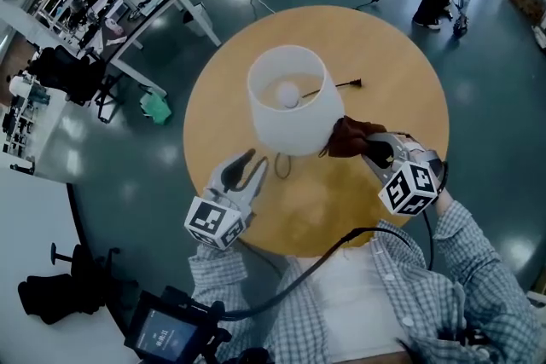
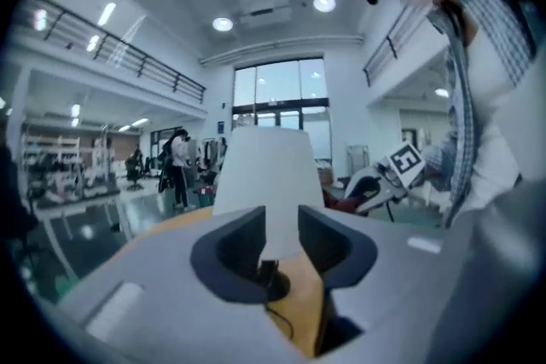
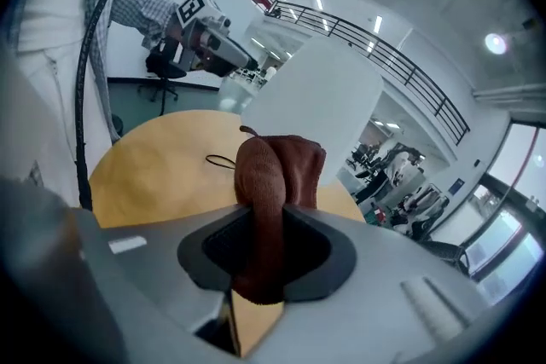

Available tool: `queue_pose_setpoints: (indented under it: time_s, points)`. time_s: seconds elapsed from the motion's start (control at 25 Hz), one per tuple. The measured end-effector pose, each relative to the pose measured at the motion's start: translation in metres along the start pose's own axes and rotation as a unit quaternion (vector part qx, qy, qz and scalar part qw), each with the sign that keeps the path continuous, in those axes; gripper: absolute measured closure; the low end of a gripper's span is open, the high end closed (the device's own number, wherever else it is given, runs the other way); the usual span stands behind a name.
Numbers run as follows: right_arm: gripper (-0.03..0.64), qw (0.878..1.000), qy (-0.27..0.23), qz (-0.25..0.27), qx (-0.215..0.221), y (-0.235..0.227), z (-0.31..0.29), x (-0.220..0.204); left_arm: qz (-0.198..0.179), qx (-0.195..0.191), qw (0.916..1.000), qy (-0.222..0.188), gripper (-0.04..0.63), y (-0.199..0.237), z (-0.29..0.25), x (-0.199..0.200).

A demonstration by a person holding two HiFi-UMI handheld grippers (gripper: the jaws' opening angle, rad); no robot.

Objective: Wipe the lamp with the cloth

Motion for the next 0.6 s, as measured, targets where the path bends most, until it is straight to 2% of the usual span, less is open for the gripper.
queue_pose_setpoints:
  time_s: [0.08,0.12,0.2,0.24,0.4,0.44,0.56,0.6]
  points:
    - [0.528,1.0,0.005,-0.02,-0.008,-0.001,-0.004,-0.005,-0.071,-0.044,0.9962,0.024,0.461,0.001,-0.012,0.027]
    - [0.528,1.0,0.006,-0.029,-0.011,-0.002,-0.006,-0.008,-0.108,-0.066,0.9914,0.033,0.46,0.002,-0.018,0.04]
    - [0.528,0.999,0.007,-0.044,-0.012,-0.003,-0.008,-0.013,-0.179,-0.113,0.9757,0.056,0.443,-0.001,-0.031,0.064]
    - [0.528,0.999,0.006,-0.052,-0.012,-0.003,-0.008,-0.015,-0.211,-0.138,0.9651,0.072,0.406,-0.005,-0.038,0.074]
    - [0.528,0.997,0.007,-0.077,-0.017,-0.002,0.003,-0.017,-0.308,-0.219,0.9142,0.146,0.325,-0.019,-0.065,0.101]
    - [0.528,0.996,0.008,-0.082,-0.021,-0.002,0.004,-0.018,-0.331,-0.234,0.8979,0.172,0.318,-0.022,-0.073,0.103]
    - [0.528,0.995,0.008,-0.098,-0.028,-0.002,0.004,-0.023,-0.398,-0.267,0.8413,0.25,0.299,-0.027,-0.095,0.099]
    - [0.528,0.994,0.008,-0.105,-0.03,-0.001,0.004,-0.025,-0.417,-0.272,0.8255,0.266,0.299,-0.027,-0.102,0.097]
Point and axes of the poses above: the fingertips, and each gripper's own axes: z backward along the fingers, y to its left, x out of its top, the point moved 10 cm from there along z, backward along the fingers, and after that the axes turned 15 degrees about -y, right-handed, at the moved point
